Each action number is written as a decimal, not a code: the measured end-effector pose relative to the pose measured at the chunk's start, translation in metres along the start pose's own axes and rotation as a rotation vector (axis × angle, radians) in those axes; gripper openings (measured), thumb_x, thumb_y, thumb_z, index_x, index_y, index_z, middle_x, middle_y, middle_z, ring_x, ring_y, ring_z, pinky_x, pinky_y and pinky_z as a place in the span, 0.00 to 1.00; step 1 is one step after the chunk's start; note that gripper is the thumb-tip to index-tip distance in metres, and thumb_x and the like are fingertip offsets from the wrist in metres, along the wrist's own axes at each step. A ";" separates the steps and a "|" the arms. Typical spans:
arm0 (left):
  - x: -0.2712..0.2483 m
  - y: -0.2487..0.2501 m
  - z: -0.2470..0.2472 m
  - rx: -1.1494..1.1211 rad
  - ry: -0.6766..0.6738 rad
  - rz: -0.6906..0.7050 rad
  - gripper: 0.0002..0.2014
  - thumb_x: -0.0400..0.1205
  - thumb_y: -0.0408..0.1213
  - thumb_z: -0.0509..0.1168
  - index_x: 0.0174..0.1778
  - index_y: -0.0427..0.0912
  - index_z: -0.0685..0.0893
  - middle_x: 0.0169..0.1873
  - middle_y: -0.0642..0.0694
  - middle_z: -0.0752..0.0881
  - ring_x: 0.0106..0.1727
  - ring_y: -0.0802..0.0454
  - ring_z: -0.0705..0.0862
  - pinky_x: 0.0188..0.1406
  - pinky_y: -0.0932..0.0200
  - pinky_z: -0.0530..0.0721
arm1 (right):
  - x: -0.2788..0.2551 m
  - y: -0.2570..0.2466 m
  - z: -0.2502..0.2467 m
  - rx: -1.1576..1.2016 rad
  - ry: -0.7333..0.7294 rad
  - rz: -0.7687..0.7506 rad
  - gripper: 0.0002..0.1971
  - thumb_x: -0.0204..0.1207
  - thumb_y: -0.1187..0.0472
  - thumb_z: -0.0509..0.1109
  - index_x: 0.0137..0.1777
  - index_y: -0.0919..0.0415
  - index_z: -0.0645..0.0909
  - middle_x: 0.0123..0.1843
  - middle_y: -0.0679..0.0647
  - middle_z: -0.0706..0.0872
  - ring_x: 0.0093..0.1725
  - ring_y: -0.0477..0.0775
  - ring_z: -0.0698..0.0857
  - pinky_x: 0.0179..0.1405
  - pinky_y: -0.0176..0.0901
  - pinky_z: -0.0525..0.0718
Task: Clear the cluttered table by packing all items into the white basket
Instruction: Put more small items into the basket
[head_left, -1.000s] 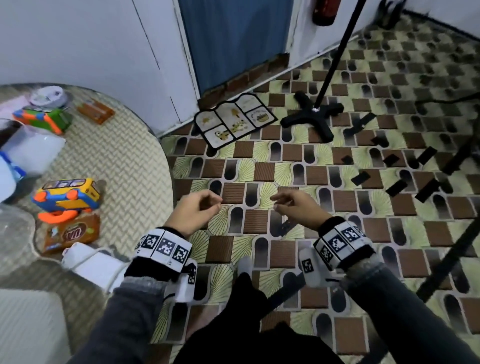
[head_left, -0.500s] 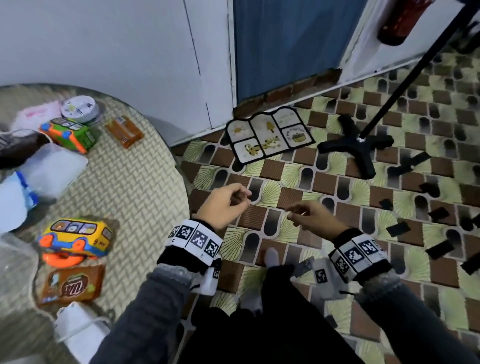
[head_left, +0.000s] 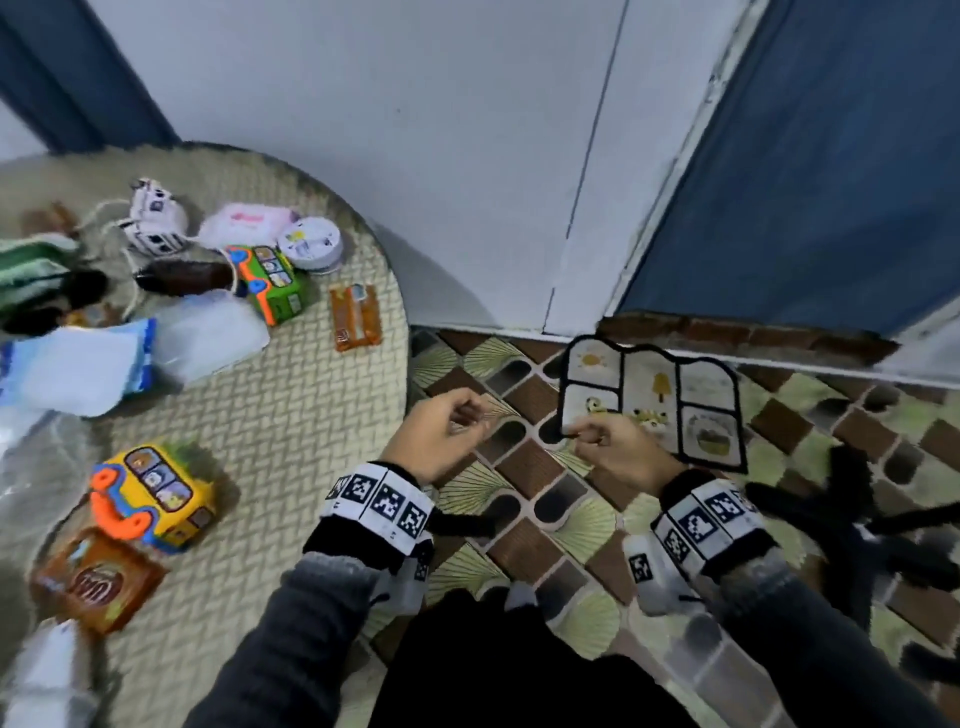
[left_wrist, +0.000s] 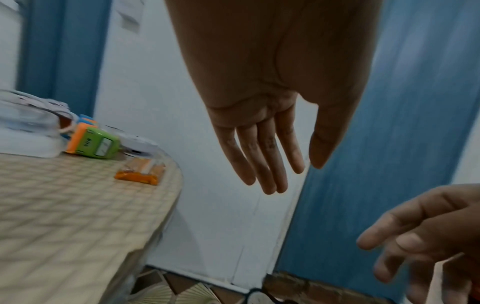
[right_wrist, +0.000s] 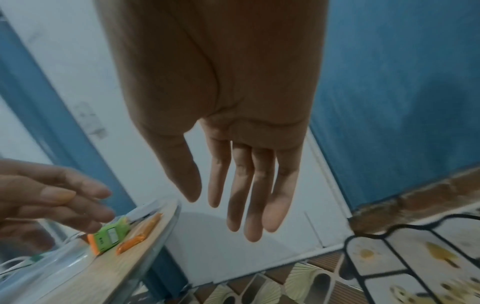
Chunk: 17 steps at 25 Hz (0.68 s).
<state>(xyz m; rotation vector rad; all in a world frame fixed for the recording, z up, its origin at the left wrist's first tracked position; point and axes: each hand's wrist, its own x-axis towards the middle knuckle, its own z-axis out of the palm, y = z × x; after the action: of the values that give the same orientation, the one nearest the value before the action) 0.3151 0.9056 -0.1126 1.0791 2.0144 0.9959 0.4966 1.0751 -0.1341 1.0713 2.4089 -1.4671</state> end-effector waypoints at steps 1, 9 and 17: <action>0.003 -0.001 -0.008 -0.014 0.051 -0.031 0.06 0.80 0.33 0.68 0.52 0.42 0.84 0.47 0.49 0.87 0.49 0.57 0.85 0.52 0.66 0.80 | 0.018 -0.012 -0.005 -0.023 -0.034 -0.027 0.08 0.79 0.62 0.69 0.55 0.52 0.82 0.42 0.50 0.83 0.44 0.50 0.82 0.45 0.42 0.79; 0.011 -0.040 -0.079 0.035 0.382 -0.240 0.05 0.82 0.36 0.67 0.52 0.47 0.82 0.47 0.51 0.85 0.52 0.57 0.83 0.39 0.80 0.73 | 0.139 -0.127 0.017 -0.109 -0.330 -0.258 0.10 0.79 0.63 0.69 0.58 0.56 0.83 0.44 0.49 0.84 0.47 0.50 0.84 0.42 0.34 0.78; 0.022 -0.093 -0.159 0.139 0.728 -0.379 0.12 0.82 0.37 0.67 0.61 0.42 0.83 0.59 0.47 0.83 0.60 0.56 0.78 0.52 0.65 0.70 | 0.227 -0.209 0.067 -0.176 -0.475 -0.399 0.07 0.78 0.63 0.69 0.54 0.58 0.84 0.39 0.52 0.84 0.40 0.48 0.82 0.46 0.44 0.79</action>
<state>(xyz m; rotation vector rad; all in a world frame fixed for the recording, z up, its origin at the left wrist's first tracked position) 0.1417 0.8390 -0.1133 0.3686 2.7639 1.1516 0.1815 1.0767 -0.1169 0.1732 2.4095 -1.3739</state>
